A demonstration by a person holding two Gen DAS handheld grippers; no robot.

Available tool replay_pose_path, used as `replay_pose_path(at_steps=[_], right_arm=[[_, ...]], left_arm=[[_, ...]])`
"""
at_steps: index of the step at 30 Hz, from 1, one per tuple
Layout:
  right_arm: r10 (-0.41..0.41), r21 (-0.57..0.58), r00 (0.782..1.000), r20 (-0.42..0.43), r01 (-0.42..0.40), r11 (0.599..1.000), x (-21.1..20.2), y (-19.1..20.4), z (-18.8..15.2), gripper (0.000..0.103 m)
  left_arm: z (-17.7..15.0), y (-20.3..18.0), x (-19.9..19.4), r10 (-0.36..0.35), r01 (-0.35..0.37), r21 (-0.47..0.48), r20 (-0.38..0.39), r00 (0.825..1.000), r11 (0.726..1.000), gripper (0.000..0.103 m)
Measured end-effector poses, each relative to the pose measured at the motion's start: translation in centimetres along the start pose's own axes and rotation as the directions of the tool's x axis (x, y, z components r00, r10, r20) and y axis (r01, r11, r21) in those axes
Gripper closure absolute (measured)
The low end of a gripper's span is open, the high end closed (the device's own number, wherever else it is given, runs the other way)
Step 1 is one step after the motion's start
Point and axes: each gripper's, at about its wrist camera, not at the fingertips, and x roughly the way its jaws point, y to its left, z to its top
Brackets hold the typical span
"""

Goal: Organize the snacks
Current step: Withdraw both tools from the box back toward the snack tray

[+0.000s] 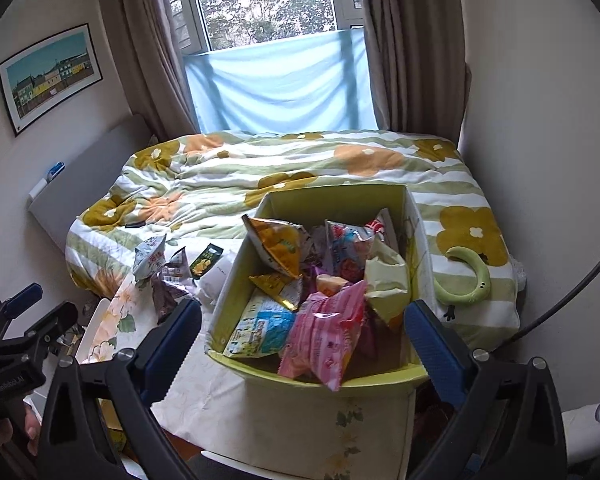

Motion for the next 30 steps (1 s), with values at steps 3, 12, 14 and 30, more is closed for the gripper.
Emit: replay_pose_path(at_steps=[3,12,14,30], right_arm=[[0.01,-0.017,1.0,0.005,-0.01,1.0,0.6,1.8,-0.2,0.002],[0.035,-0.021,0.999,0.012,-0.035,0.999,3.6,9.7,0.4,0.002],[0.047,-0.014,0.999,0.005,-0.047,0.999,4.5,11.5,0.6,0.002],[-0.067,0.037,0.993,-0.094,0.07,0.997,15.8,23.3,0.3,0.002]], left_arm=[[-0.4,2.3,0.2,0.013,-0.013,-0.013,-0.009,1.0,1.0,0.001],[1.2,10.3,2.5,0.004,-0.005,-0.003,-0.043,0.999,1.0,0.001],[1.9,12.6,3.6,-0.002,0.003,0.007,-0.06,0.998,1.0,0.001],[6.4,23.6,17.8,-0.177,0.2,0.1,-0.203,0.963,0.975,0.001]])
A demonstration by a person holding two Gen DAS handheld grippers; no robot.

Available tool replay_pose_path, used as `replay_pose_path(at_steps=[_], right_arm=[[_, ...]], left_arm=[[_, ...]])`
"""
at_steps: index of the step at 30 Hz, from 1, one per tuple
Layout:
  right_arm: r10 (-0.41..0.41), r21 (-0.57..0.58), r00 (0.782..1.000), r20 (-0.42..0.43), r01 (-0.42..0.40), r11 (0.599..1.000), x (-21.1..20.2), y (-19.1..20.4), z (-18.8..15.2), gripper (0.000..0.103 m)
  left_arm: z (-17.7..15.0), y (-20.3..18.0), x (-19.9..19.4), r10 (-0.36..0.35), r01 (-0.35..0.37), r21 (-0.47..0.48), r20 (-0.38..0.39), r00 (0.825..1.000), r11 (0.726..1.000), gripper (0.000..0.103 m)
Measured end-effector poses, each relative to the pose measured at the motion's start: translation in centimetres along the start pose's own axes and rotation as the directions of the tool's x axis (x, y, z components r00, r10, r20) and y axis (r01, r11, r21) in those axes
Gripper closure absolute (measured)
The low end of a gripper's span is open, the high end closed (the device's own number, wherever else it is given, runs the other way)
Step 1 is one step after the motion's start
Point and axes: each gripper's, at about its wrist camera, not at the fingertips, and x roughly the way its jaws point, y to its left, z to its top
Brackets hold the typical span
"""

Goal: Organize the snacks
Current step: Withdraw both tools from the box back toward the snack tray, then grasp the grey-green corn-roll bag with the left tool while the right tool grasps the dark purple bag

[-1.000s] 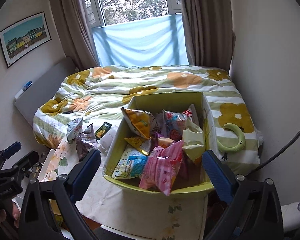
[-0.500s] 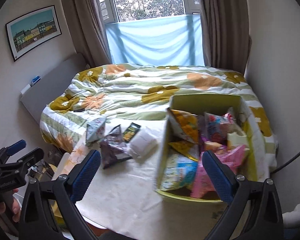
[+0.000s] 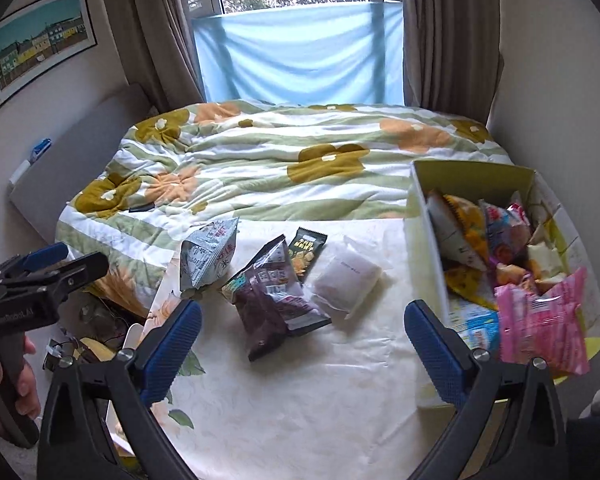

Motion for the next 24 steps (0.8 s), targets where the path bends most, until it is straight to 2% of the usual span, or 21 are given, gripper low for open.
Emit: replay_pose_path(at_steps=[5,11,24], right_arm=[[-0.001,0.004,0.999,-0.044,0.001,1.0,3.9,2.1,-0.9,0.002],[-0.028,-0.066,0.997,-0.072,0.024,0.998,7.4,3.6,-1.8,0.002],[-0.044,-0.257,0.992,-0.123,0.011,0.966,13.9,4.8,-3.0,0.002]], left_arm=[[1.3,0.9,4.8,-0.043,0.047,0.079,-0.055,0.998,0.996,0.001],[2.0,0.2,10.5,-0.06,0.078,0.144,-0.128,0.99,0.986,0.001],[1.4,-1.2,18.9,0.0,0.049,0.198,-0.238,0.971,0.979,0.001]])
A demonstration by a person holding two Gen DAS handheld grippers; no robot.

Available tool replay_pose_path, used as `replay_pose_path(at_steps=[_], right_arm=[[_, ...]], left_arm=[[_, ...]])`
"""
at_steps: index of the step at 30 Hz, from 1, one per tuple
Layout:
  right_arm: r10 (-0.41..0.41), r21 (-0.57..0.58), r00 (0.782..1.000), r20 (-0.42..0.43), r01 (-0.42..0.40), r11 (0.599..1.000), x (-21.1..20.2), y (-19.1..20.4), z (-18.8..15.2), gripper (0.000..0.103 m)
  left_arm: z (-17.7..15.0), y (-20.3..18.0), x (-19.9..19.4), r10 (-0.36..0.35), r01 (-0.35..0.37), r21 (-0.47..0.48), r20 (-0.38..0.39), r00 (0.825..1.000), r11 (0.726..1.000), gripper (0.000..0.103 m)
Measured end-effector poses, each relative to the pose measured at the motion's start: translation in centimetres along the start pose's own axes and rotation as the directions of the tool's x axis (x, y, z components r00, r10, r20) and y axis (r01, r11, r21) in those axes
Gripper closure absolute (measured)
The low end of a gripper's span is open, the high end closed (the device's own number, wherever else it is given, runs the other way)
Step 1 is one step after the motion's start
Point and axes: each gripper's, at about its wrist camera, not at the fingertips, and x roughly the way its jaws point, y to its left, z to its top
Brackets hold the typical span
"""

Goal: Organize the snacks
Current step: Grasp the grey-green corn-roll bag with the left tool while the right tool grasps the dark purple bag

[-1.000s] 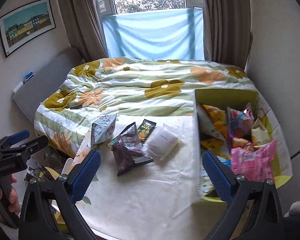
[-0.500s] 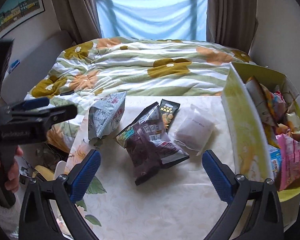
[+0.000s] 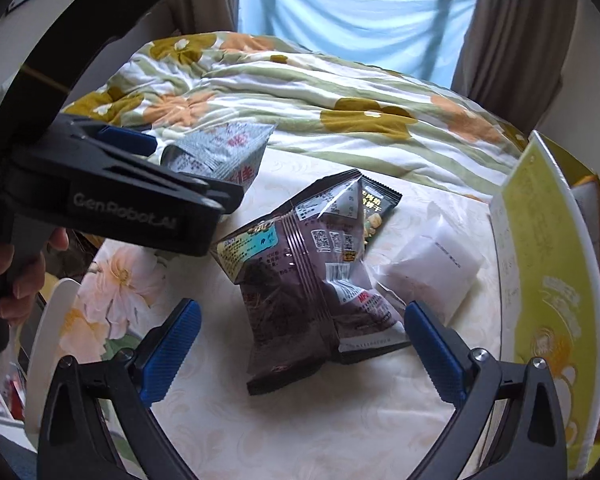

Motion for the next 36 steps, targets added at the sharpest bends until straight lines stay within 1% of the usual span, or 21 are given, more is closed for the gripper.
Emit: replay_pose_path(at_steps=[5,6,7,10,12,13,14,19,23,27,28,29,31,33,35,36], right_arm=[[0.001,-0.039,1.0,-0.006,-0.001,0.999,1.5,0.0,0.1,0.002],[-0.001,-0.047,1.0,-0.006,0.001,0.999,1.8,0.0,0.1,0.002],[-0.005,-0.057,1.0,-0.006,0.004,0.998,2.1,0.0,0.2,0.002],[-0.013,-0.074,1.0,-0.012,0.012,0.997,2.8,-0.3,0.4,0.003],[-0.006,-0.077,1.0,-0.013,0.005,0.997,2.9,-0.4,0.5,0.007],[0.0,-0.08,1.0,-0.018,-0.001,0.997,3.1,-0.4,0.5,0.012],[0.003,-0.081,1.0,-0.022,-0.005,0.997,3.2,-0.4,0.5,0.015],[0.018,-0.069,1.0,-0.023,-0.02,0.997,3.4,-0.6,0.7,0.017],[0.031,-0.063,0.999,-0.024,-0.032,0.997,3.5,-0.8,0.8,0.017],[0.051,-0.045,0.998,-0.036,-0.053,0.998,4.0,-1.0,0.8,0.017],[0.058,-0.04,0.998,-0.038,-0.06,0.997,4.1,-1.1,0.8,0.019],[0.063,-0.038,0.997,-0.042,-0.065,0.997,4.2,-1.0,0.7,0.025],[0.065,-0.038,0.997,-0.04,-0.067,0.997,4.2,-1.0,0.7,0.026],[0.065,-0.04,0.997,-0.037,-0.067,0.997,4.1,-1.0,0.7,0.031],[0.063,-0.04,0.998,-0.028,-0.064,0.997,3.7,-0.8,0.7,0.039],[0.064,-0.04,0.998,-0.025,-0.065,0.997,3.6,-0.8,0.8,0.04]], left_arm=[[0.4,0.1,1.6,0.015,-0.015,-0.001,-0.015,1.0,1.0,0.002],[0.4,0.2,1.9,0.017,-0.017,-0.002,-0.02,1.0,1.0,0.007],[0.5,0.2,2.2,0.024,-0.024,-0.003,-0.028,0.999,1.0,0.016],[0.4,0.5,2.8,0.035,-0.035,-0.012,-0.038,0.999,0.999,0.022],[0.3,0.7,2.8,0.04,-0.041,-0.014,-0.032,0.999,0.999,0.026],[0.3,0.8,2.7,0.041,-0.042,-0.014,-0.031,0.999,0.999,0.029],[0.3,0.9,2.6,0.039,-0.04,-0.015,-0.031,0.999,0.999,0.03],[-0.4,1.3,2.0,0.031,-0.033,-0.034,-0.043,0.999,0.999,0.032],[-1.5,2.1,0.7,0.01,-0.013,-0.079,-0.036,0.999,0.997,0.032],[-2.2,2.1,-0.7,0.009,-0.011,-0.088,-0.021,1.0,0.996,0.032],[-2.4,2.1,-0.8,0.011,-0.013,-0.088,-0.025,1.0,0.996,0.032],[-2.6,2.0,-0.8,0.009,-0.012,-0.09,-0.029,1.0,0.996,0.032],[-3.2,2.0,-0.7,0.011,-0.014,-0.089,-0.038,0.999,0.996,0.032],[-3.8,1.9,-0.6,0.008,-0.012,-0.093,-0.045,0.999,0.996,0.032],[-4.3,1.9,-0.7,0.006,-0.011,-0.098,-0.046,0.999,0.995,0.032],[-4.4,1.9,-0.9,0.008,-0.012,-0.099,-0.044,0.999,0.995,0.032]])
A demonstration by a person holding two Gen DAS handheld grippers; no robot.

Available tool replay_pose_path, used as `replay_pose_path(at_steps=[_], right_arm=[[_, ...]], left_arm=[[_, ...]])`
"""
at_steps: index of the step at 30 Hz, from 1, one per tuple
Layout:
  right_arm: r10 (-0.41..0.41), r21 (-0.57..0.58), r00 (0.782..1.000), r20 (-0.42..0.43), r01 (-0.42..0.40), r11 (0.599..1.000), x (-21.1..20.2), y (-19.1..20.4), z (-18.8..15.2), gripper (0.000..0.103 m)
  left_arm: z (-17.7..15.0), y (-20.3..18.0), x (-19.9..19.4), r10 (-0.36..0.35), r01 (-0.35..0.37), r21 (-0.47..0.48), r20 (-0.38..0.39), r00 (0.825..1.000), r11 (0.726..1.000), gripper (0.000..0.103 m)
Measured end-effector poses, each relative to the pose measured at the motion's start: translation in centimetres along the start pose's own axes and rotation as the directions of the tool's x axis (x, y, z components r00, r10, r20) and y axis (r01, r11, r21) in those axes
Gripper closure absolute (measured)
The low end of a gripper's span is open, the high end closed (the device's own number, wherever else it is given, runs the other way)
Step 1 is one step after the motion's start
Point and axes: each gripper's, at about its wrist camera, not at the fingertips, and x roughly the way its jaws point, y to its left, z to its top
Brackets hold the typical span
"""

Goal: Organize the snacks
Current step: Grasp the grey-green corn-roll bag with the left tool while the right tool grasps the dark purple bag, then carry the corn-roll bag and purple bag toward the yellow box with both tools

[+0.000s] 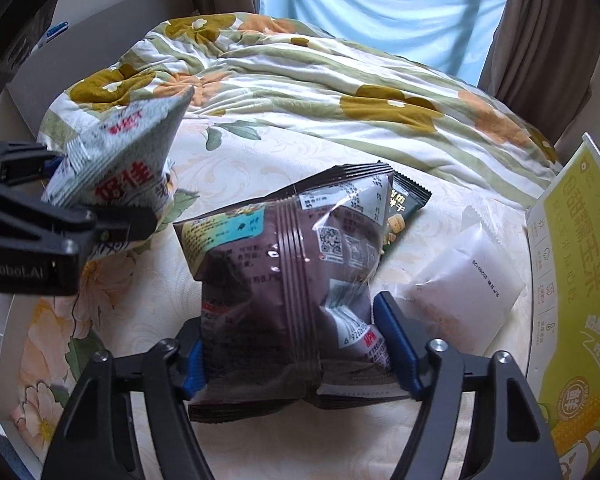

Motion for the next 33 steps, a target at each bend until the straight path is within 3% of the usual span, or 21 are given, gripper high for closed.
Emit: replay_pose_path(at_steps=[9,17,29,33], right_arm=[[0.005,0.06,0.998,0.055,-0.009,0.998,-4.0,0.6,0.4,0.044],[0.004,0.196,0.995,0.095,-0.022,0.98,-11.5,-0.6,1.0,0.044],[-0.168,0.397,0.969,0.183,0.084,0.914,-24.2,-9.9,-0.3,0.044],[-0.2,0.417,0.958,0.206,0.1,0.903,-26.8,-14.4,-1.3,0.044]], left_arm=[[0.0,0.4,-5.0,0.008,-0.008,-0.006,0.063,0.998,1.0,0.032],[1.1,-1.7,-12.3,-0.037,0.033,0.026,0.164,0.986,0.999,0.032],[5.3,-12.5,-20.3,-0.159,0.115,0.161,0.295,0.942,0.98,0.032],[6.7,-18.0,-21.3,-0.149,0.091,0.19,0.322,0.935,0.978,0.032]])
